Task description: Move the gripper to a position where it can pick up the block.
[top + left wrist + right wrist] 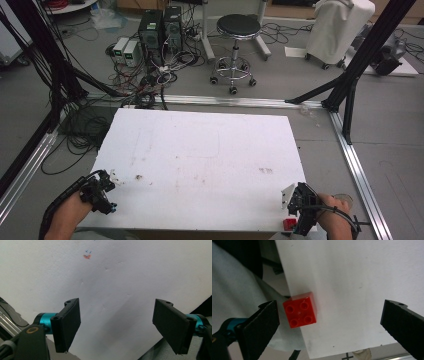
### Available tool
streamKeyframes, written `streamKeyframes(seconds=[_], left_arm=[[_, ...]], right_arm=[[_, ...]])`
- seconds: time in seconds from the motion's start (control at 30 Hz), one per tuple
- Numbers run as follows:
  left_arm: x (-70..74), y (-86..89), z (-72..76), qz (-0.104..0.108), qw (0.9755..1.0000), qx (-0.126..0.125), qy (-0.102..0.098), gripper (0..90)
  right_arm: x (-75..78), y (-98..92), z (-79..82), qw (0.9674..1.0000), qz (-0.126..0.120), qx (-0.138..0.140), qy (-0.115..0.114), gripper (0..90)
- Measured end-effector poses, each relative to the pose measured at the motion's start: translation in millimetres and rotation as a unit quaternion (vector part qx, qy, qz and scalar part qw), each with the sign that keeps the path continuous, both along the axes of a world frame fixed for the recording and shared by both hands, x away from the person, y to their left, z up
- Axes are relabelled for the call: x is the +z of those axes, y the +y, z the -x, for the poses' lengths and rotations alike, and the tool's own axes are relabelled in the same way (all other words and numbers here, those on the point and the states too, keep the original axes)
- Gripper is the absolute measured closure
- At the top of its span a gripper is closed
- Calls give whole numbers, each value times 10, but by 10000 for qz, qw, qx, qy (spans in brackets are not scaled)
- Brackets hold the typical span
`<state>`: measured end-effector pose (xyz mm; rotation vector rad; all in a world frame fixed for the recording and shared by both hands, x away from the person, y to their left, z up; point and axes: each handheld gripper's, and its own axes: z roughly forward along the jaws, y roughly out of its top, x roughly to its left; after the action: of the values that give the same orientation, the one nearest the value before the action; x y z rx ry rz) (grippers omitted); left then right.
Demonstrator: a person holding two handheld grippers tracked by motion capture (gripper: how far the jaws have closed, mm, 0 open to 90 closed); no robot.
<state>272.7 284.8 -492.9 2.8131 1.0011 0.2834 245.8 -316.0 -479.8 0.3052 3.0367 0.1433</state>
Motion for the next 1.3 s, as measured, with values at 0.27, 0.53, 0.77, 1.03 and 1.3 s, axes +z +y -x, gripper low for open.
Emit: streamKeyframes(seconds=[0.27,0.53,0.77,1.03,1.3], left_arm=[[-6,-5,2,-3,10000,2,-12,228],[-16,-12,1,1,10000,-11,-11,228],[-20,-14,-1,-21,10000,-27,-4,228],[-19,-24,-1,-45,10000,-52,23,228],[-32,-34,-1,-58,10000,-64,8,228]], right_arm=[[-65,-8,69,9982,40,601,-15,11],[-178,-16,102,9965,58,824,87,11],[-328,-38,107,9960,59,846,293,11],[-415,-44,100,9956,87,863,347,11],[-480,-30,102,9945,115,938,444,11]])
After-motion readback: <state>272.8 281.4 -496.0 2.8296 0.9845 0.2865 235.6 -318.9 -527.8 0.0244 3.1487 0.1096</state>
